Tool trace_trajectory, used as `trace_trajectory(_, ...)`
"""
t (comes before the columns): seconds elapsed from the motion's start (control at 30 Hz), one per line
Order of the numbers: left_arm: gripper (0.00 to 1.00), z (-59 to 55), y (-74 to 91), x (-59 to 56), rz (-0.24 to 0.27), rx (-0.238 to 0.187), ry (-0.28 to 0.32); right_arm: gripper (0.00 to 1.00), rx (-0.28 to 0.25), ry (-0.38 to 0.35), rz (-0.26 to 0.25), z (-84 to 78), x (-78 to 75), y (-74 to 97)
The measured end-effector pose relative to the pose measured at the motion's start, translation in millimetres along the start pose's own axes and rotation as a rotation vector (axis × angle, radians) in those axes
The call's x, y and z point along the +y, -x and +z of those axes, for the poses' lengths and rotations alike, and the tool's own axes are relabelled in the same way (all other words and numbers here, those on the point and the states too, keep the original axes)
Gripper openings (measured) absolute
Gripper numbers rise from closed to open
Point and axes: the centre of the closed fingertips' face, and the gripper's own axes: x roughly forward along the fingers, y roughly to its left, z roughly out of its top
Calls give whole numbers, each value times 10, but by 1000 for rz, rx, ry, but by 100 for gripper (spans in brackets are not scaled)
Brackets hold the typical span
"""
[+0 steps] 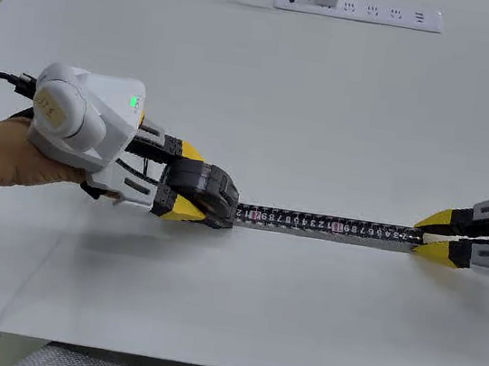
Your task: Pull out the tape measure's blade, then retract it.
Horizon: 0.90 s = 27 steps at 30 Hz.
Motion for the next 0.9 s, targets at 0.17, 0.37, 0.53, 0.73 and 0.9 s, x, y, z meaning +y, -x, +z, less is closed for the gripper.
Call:
trace_trajectory(0.17,30,1,-1,1,-1,1,0,8,2,-5,-3,-26,-10,19)
trace_trajectory(0.37,30,0,0,-2,1,1,-1,8,5,-12,-6,-55,-25,40)
trace_trajectory(0.53,30,2,0,-3,1,1,-1,8,7,-13,-10,-59,-31,40)
trace_trajectory(0.73,30,1,0,-2,4,0,0,9,14,-12,-12,-50,-29,33)
trace_trajectory(0.9,30,-1,-2,-1,4,1,-1,9,17,-18,-10,-53,-20,36)
